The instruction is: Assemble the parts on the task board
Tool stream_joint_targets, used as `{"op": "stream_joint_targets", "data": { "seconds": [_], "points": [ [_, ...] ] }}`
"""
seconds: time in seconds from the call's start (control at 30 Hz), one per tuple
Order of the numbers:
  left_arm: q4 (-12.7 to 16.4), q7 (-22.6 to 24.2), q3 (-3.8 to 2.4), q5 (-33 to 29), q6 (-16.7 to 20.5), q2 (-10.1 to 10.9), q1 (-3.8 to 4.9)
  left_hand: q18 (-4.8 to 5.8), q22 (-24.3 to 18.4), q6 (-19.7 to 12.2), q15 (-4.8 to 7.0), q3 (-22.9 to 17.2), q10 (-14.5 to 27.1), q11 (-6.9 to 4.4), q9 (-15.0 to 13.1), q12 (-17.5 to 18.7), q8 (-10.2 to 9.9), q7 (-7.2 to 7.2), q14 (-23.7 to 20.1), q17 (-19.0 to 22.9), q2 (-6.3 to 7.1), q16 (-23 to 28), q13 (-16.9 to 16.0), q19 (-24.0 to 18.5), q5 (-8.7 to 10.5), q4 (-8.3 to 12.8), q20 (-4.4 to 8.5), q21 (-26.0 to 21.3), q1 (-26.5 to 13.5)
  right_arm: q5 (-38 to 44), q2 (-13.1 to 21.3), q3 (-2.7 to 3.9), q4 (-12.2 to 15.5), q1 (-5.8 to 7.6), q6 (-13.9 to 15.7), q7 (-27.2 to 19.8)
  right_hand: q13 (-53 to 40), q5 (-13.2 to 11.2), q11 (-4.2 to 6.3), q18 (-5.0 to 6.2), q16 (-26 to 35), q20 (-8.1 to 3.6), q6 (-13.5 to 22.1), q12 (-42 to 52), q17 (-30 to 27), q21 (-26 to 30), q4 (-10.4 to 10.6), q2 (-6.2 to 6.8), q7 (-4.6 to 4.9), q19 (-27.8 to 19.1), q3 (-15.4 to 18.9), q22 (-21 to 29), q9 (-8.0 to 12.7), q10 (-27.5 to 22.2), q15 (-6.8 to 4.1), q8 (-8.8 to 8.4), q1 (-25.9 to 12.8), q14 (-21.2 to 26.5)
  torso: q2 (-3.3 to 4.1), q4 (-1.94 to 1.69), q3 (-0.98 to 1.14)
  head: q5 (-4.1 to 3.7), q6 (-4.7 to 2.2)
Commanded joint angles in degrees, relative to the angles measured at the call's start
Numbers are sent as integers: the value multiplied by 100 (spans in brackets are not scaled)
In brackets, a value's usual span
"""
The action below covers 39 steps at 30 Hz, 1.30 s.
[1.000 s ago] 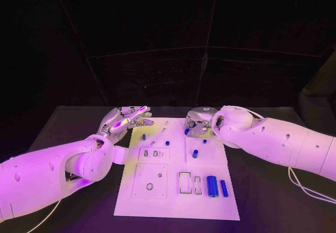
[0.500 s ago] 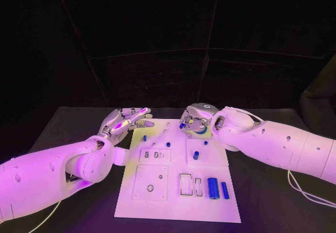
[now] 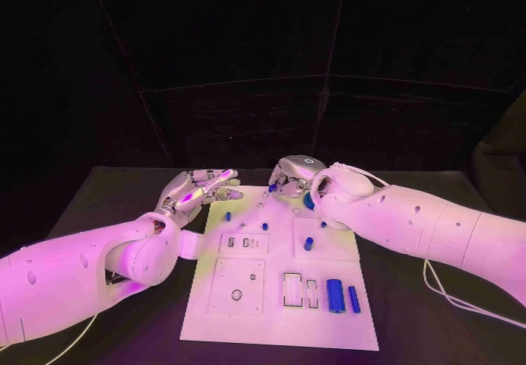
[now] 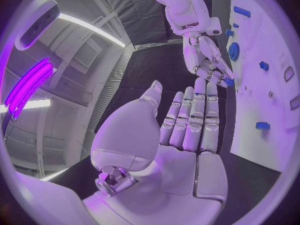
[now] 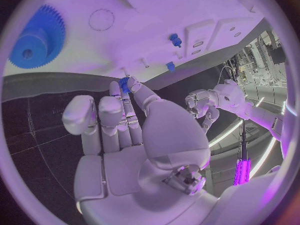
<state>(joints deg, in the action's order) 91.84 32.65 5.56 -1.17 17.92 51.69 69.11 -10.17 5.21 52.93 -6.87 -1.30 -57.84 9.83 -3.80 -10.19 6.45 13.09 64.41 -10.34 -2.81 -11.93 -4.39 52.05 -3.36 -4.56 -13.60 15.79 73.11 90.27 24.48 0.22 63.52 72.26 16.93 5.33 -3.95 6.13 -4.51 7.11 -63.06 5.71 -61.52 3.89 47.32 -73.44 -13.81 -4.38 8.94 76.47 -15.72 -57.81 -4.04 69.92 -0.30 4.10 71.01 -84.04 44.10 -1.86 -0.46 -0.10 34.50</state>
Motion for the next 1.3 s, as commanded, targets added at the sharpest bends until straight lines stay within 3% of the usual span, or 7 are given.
{"op": "stream_joint_targets", "data": {
  "seconds": [0.03, 0.93, 1.3],
  "points": [
    [-4, 16, -5, 33, -70, -8, 10, -41, -13, 26, -7, 0, -7, 13, 2, 26, -13, 26, 23, -12, -56, 41, 7, 49, -28, 51, 11, -16, 37, 67, -75, 4, -107, 18, -43, 84, 2, -24, -3, -81, -8, -10, -36, -16, -2, -34, 8, 39, -15, -40, -36, -7, -1, 18, -17, 16, -18, 22, -6, 7, 3, 13, 12],
    [-38, 2, -5, 33, -75, -20, 30, -42, -22, 29, -6, -6, -13, 10, 2, 32, -14, 23, 24, -20, -62, 56, 9, 55, -27, 76, 11, -27, 59, 184, -522, 2, -599, 17, -517, 8, 7, -39, -3, -76, 10, -8, -28, -25, -38, -28, 31, 84, -24, -59, -60, 13, 3, 1, -16, 1, -50, 32, 12, 9, -2, 42, 34],
    [-57, -4, -5, 33, -83, -29, 41, -42, -26, 30, -6, -10, -15, 10, 2, 35, -15, 23, 24, -23, -67, 61, 10, 57, -27, 85, 11, -32, 68, 185, -647, 0, -713, 16, -673, -22, 20, -86, -42, -68, 55, 10, 65, -42, -122, -12, 95, 198, 23, -110, -110, 57, 21, -111, 13, -47, -116, 59, 7, 13, -1, 47, 50]
  ]
}}
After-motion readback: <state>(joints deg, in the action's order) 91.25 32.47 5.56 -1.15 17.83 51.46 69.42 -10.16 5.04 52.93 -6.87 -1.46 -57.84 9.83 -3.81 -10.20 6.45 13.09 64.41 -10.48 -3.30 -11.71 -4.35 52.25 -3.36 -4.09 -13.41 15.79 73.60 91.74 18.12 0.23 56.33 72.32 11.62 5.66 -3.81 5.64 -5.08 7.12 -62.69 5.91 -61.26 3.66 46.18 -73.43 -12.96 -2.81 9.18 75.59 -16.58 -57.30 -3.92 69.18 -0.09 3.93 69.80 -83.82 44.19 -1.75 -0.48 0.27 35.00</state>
